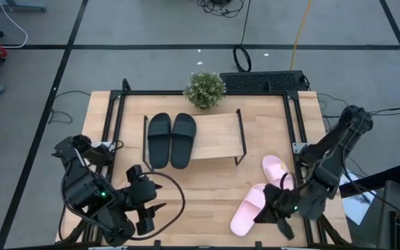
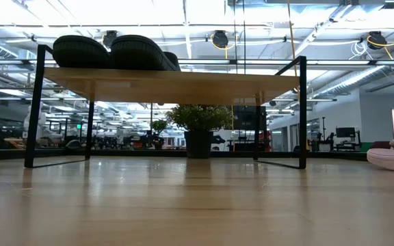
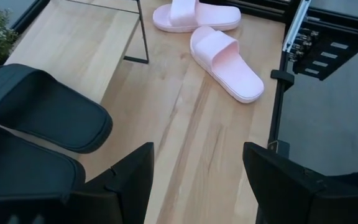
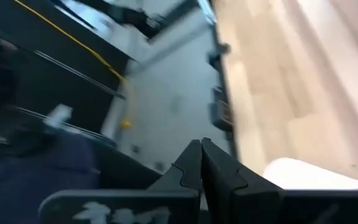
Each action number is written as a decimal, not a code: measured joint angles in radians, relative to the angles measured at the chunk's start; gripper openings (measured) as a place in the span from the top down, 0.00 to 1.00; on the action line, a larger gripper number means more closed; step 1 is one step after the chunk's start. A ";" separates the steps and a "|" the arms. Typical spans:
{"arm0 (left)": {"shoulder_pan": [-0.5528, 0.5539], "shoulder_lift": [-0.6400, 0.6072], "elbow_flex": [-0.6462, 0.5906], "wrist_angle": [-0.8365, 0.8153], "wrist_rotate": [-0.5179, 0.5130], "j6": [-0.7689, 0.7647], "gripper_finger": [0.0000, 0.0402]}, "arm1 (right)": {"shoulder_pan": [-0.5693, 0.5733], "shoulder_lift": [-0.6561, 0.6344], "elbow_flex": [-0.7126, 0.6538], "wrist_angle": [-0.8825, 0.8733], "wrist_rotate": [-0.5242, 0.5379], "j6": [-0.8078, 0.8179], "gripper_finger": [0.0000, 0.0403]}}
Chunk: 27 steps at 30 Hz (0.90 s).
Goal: Pick and place slides into the shelf
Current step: Put the bottom pink slide on the shelf
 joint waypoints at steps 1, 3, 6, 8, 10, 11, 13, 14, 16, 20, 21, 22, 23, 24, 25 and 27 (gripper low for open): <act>0.000 0.000 0.000 0.000 0.000 0.000 0.39 | 0.000 0.040 0.061 -0.078 0.000 0.000 1.00; -0.003 0.000 0.000 0.000 0.002 0.000 0.39 | 0.000 0.127 0.175 -0.235 -0.003 0.001 1.00; -0.007 0.000 0.000 0.000 0.002 0.000 0.39 | -0.002 0.256 0.317 -0.472 -0.011 0.033 1.00; -0.011 0.000 0.000 0.000 0.002 0.000 0.39 | -0.003 0.330 0.380 -0.616 -0.015 0.072 1.00; -0.013 0.000 0.000 0.000 0.002 0.000 0.39 | -0.003 0.384 0.416 -0.700 -0.045 0.108 1.00; -0.013 0.000 0.000 0.000 0.002 0.000 0.39 | -0.003 0.404 0.422 -0.718 -0.060 0.124 1.00; -0.019 0.000 0.000 0.000 0.002 -0.001 0.39 | -0.003 0.432 0.422 -0.715 -0.087 0.131 1.00; -0.020 0.000 0.000 0.000 0.002 0.000 0.39 | -0.003 0.445 0.422 -0.710 -0.093 0.132 1.00; -0.021 0.000 0.000 0.000 0.002 0.000 0.39 | -0.003 0.466 0.422 -0.711 -0.113 0.136 1.00; -0.023 0.000 0.000 0.000 0.002 0.000 0.39 | -0.003 0.491 0.422 -0.740 -0.116 0.158 1.00; -0.023 0.000 0.000 0.000 0.002 0.000 0.39 | -0.003 0.494 0.422 -0.748 -0.115 0.159 1.00; -0.023 0.000 0.000 0.000 0.002 -0.001 0.39 | -0.003 0.500 0.422 -0.755 -0.115 0.163 1.00; -0.023 0.000 0.000 0.000 0.002 0.000 0.39 | -0.005 0.505 0.422 -0.761 -0.115 0.171 1.00; -0.023 0.000 0.000 0.000 0.002 0.000 0.39 | -0.010 0.510 0.422 -0.772 -0.116 0.178 1.00; -0.023 0.000 0.000 0.000 0.002 0.000 0.39 | -0.011 0.515 0.422 -0.782 -0.119 0.184 1.00; -0.023 0.000 0.000 0.000 0.002 0.000 0.39 | -0.015 0.523 0.422 -0.793 -0.136 0.183 1.00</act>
